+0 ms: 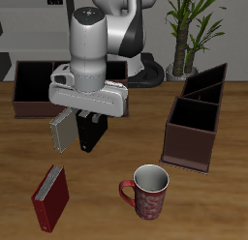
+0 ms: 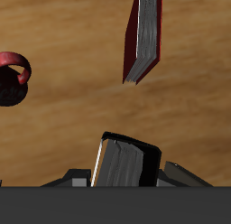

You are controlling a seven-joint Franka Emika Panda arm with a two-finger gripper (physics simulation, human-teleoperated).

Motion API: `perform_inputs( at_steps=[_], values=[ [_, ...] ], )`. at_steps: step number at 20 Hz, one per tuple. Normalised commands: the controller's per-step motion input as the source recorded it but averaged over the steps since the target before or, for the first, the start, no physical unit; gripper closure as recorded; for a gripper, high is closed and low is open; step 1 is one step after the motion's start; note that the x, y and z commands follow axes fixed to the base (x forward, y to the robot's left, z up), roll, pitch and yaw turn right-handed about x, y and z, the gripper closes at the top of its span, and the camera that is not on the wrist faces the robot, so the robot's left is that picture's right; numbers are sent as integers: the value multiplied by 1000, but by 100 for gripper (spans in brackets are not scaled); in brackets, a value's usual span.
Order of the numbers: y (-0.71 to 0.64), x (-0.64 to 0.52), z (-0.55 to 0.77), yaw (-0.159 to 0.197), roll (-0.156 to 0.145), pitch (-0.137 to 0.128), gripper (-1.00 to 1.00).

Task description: Place the black book into the back desk caddy's right compartment

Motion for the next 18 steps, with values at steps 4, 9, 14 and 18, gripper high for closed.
perform_inputs(
  at_steps=[4, 9, 14, 18],
  values=[
    [-98, -470, 613, 35, -34, 8, 100],
    [-53, -518, 689, 31, -12, -85, 100],
    [-57, -459, 528, 29, -15, -56, 100],
    [-19, -436, 391, 48, -15, -25, 100]
  ],
)
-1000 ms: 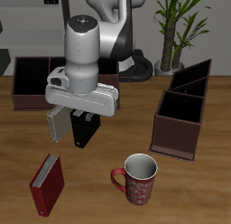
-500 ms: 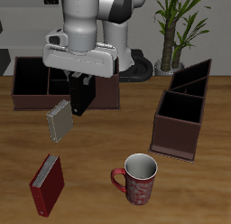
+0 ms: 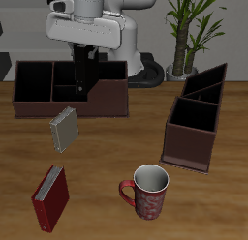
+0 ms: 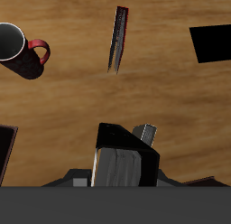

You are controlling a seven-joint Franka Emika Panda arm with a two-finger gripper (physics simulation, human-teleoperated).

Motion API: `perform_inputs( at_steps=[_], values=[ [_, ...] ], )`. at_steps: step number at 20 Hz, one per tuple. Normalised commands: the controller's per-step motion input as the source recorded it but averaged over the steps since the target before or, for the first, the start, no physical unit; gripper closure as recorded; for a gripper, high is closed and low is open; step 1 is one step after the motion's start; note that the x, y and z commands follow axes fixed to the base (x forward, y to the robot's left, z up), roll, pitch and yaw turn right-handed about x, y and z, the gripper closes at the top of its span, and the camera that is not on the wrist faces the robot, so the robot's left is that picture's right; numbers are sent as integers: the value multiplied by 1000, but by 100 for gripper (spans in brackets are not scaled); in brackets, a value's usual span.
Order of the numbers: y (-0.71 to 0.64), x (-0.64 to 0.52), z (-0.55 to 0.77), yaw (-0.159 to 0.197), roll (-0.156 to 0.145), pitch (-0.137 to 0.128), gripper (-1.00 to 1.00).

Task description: Place the black book into the back desk caddy's right compartment

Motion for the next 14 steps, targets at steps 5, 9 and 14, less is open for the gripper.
perform_inputs(
  at_steps=[5, 9, 14],
  values=[
    [26, -560, 348, 40, -7, -35, 100],
    [54, -549, 242, 66, 0, -13, 100],
    [39, -444, 145, 58, -4, -21, 100]
  ],
)
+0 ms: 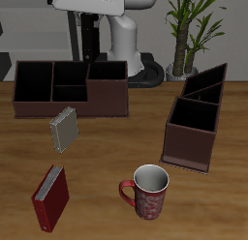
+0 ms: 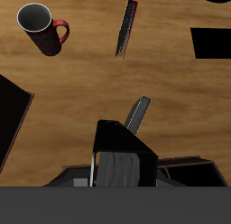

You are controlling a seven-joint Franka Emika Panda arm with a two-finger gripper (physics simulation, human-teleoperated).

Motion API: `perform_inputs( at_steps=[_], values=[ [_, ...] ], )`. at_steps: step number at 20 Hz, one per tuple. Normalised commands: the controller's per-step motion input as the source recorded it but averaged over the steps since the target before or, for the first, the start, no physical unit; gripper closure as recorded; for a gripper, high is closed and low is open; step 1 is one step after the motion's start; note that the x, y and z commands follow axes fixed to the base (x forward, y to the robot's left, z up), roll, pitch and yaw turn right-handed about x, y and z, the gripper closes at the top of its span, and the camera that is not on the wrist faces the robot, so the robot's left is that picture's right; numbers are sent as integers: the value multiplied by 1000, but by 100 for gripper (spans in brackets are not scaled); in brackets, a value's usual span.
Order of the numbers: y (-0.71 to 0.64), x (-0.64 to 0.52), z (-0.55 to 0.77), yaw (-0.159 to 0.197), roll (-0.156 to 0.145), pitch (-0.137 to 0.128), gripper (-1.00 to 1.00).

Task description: Place the black book into the back desk caddy's right compartment

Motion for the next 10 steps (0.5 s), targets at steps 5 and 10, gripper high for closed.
perform_inputs(
  at_steps=[5, 10],
  values=[
    [12, -597, 56, 38, -7, 1, 100],
    [-6, -456, 27, 42, -13, 3, 100]
  ],
)
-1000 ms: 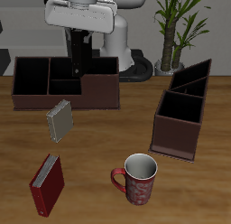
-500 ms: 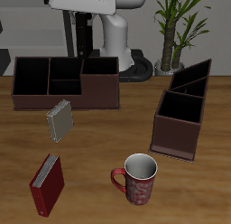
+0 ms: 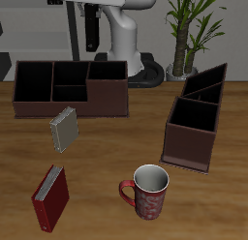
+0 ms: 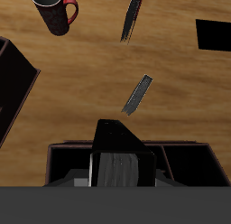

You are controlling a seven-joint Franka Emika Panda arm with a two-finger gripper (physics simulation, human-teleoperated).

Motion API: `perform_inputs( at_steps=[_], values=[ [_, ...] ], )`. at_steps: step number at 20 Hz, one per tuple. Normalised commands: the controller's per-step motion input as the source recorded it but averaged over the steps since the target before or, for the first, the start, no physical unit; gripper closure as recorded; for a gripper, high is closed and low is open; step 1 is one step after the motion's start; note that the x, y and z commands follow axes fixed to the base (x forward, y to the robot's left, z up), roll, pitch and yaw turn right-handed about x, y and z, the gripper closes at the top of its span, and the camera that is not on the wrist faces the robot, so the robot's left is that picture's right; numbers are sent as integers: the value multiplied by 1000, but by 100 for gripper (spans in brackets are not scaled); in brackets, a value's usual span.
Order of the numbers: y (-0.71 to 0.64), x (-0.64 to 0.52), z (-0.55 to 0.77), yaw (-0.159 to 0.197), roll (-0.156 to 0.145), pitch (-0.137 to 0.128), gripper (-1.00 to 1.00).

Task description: Place the black book into the back desk caddy's right compartment

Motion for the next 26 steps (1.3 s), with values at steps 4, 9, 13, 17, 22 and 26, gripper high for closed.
perform_inputs(
  at_steps=[4, 9, 13, 17, 22, 26],
  values=[
    [7, -456, 123, -8, -5, -7, 100],
    [124, -271, -45, 17, 21, 15, 100],
    [128, -218, -109, 10, 26, 8, 100],
    [77, -106, -154, 6, 14, 41, 100],
    [68, -56, -181, 12, 9, 47, 100],
    [-27, 29, -143, 2, -4, 34, 100]
  ],
)
